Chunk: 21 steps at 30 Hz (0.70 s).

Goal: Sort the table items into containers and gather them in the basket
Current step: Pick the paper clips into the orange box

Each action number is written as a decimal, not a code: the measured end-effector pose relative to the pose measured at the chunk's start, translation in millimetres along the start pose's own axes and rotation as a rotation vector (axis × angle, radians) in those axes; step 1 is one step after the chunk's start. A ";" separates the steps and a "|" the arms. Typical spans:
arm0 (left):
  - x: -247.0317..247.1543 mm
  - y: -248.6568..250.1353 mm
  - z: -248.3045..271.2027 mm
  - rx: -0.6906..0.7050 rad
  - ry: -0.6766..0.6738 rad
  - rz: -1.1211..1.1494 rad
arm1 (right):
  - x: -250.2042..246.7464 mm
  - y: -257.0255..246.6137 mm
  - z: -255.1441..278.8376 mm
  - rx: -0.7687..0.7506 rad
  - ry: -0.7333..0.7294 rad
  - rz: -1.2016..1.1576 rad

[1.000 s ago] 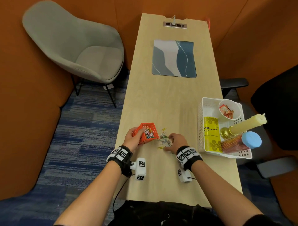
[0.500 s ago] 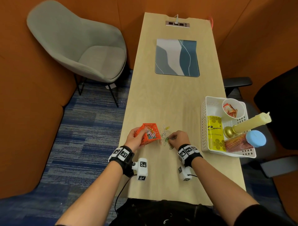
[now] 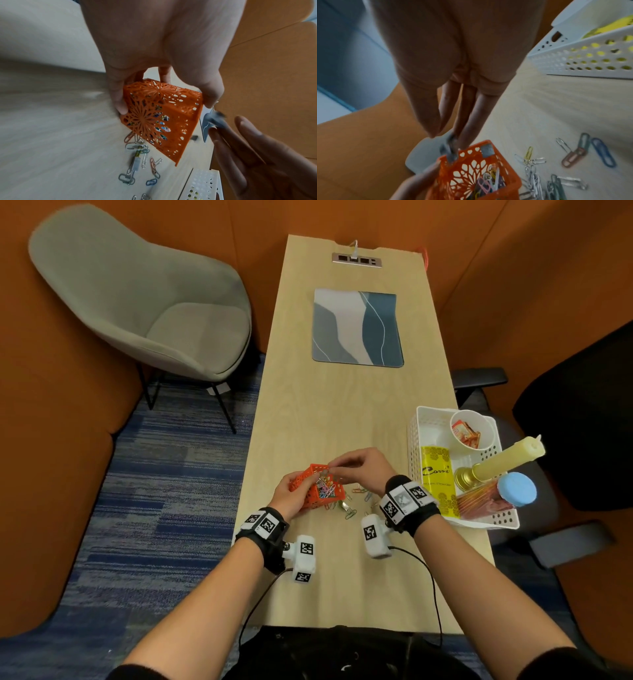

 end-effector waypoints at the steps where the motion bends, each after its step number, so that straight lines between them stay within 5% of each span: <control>1: 0.4 0.3 0.5 -0.001 -0.003 -0.004 | -0.6 1.9 -2.0 -0.014 0.001 0.058; 6: -13.0 -0.4 1.4 -0.004 -0.006 0.027 | -28.0 41.9 -0.1 0.064 0.236 0.380; 9: -25.7 -2.4 1.1 -0.006 0.009 0.065 | -20.1 78.5 10.6 0.213 -0.012 0.742; 11: -33.8 -4.1 0.8 -0.012 0.022 0.070 | -7.4 94.5 19.7 0.208 -0.103 0.768; 21: -47.2 -11.8 -0.7 -0.031 0.041 0.112 | 36.2 92.3 15.9 -0.051 -0.093 0.874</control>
Point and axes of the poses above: each hand's wrist, its own z-axis away from the middle knuckle, its own x-axis out of the palm, y = z × x, the point moved 6 cm from there along -z, towards the middle knuckle, and after that the axes turned 12 degrees about -x, right-handed, at the moved point
